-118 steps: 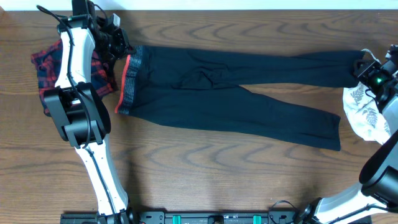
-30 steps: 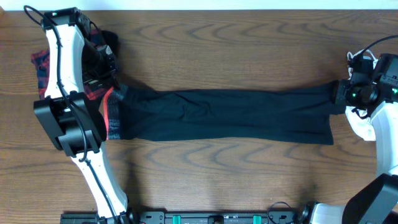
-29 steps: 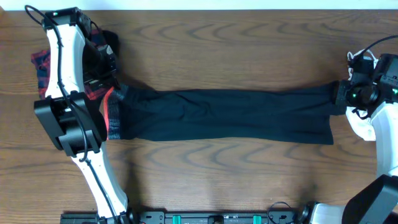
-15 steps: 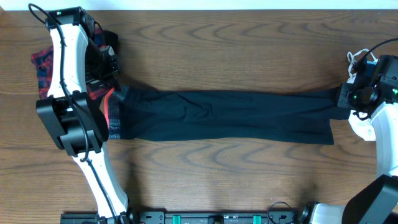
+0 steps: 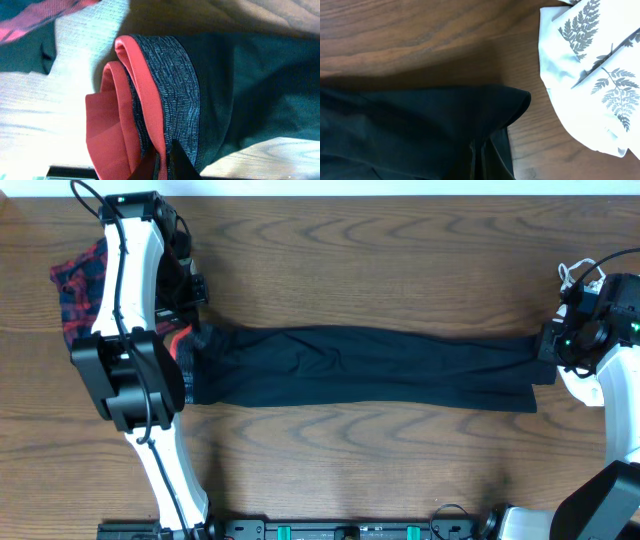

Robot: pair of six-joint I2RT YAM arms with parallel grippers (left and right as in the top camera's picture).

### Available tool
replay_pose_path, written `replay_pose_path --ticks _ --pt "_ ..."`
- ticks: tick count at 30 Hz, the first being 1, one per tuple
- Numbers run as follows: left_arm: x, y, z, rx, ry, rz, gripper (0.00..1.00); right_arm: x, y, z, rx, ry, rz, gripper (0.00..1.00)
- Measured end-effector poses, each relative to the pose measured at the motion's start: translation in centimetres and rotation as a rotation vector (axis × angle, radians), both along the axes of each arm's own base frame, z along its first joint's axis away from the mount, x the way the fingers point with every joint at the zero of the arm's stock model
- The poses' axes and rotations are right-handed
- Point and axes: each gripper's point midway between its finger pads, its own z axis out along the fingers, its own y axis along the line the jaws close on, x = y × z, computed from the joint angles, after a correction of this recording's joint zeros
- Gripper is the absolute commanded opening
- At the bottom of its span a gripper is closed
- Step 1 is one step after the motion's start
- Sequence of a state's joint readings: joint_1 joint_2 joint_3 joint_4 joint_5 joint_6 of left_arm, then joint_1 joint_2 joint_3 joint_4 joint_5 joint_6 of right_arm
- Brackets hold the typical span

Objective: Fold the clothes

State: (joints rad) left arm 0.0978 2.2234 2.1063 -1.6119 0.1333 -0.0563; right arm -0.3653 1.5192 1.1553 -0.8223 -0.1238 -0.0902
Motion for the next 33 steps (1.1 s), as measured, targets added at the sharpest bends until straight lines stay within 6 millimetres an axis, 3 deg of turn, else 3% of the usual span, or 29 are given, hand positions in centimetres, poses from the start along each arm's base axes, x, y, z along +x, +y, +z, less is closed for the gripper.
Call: replay_pose_path --ticks 8,17,28,31,33 --pt "-0.9 0.1 3.0 0.021 -0.069 0.018 0.06 -0.5 0.2 -0.2 0.017 0.023 -0.020 0.01" --pt "-2.0 0.0 1.7 0.017 -0.013 0.018 0.06 0.1 0.0 0.0 0.018 -0.004 -0.043 0.02" --pt "8.1 0.8 1.4 0.052 -0.431 0.019 0.06 7.7 -3.6 5.3 -0.084 -0.391 -0.157 0.01" --pt "10.2 0.9 1.9 0.059 -0.519 0.018 0.07 8.6 -4.2 5.4 -0.088 -0.425 -0.183 0.01" --pt "11.6 0.9 2.4 0.063 -0.578 0.015 0.08 9.2 -4.5 4.3 -0.082 -0.416 -0.193 0.01"
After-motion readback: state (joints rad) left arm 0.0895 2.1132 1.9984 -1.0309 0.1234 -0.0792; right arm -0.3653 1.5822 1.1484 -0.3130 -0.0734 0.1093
